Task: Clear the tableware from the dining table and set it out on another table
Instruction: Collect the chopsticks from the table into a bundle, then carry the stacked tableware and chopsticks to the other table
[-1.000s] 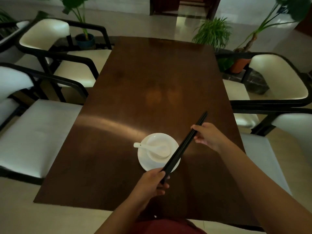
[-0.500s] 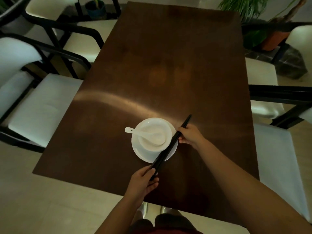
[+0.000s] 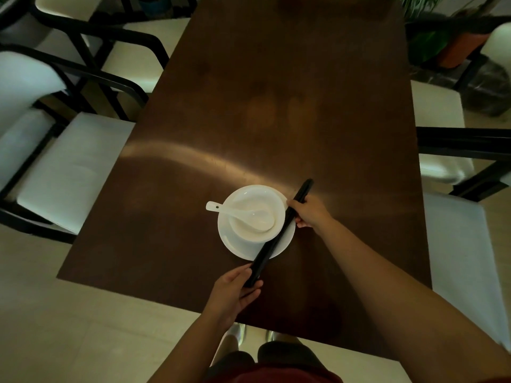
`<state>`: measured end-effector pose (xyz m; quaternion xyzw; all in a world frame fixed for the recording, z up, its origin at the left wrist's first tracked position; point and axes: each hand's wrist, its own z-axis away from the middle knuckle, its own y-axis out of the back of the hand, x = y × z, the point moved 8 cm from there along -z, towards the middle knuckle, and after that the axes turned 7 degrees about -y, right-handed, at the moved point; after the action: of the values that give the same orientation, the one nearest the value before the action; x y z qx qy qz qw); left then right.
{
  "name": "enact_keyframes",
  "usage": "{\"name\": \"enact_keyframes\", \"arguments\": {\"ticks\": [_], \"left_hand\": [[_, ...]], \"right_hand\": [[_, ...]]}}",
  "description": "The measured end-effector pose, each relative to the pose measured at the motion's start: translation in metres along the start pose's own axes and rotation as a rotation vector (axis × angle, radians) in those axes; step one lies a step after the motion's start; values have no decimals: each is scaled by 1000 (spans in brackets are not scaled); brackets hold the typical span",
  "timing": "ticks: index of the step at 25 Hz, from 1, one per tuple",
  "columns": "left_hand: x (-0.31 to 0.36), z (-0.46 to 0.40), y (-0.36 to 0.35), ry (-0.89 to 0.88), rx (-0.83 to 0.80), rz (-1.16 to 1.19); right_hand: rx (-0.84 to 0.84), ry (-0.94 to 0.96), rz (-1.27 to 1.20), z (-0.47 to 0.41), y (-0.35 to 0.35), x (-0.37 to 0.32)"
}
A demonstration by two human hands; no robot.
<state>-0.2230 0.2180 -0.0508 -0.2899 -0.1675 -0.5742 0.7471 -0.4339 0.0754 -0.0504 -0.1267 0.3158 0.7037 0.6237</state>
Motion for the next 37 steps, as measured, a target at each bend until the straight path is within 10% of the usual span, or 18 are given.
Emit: {"name": "enact_keyframes", "arguments": {"ticks": [12,19,27,37], "left_hand": [[-11,-7,11,97,4,89],[95,-29,87,-291,313,-586],[149,-83,7,-178,-138,-685],[152,-93,4,-173,-203,-674]], "right_hand": [[-24,-101,-253,17,-2,37],[-104,-159,-239,54,-16,77],[-14,-127,-339,49,-26,76],[95,-30,-400,47,-32,79]]}}
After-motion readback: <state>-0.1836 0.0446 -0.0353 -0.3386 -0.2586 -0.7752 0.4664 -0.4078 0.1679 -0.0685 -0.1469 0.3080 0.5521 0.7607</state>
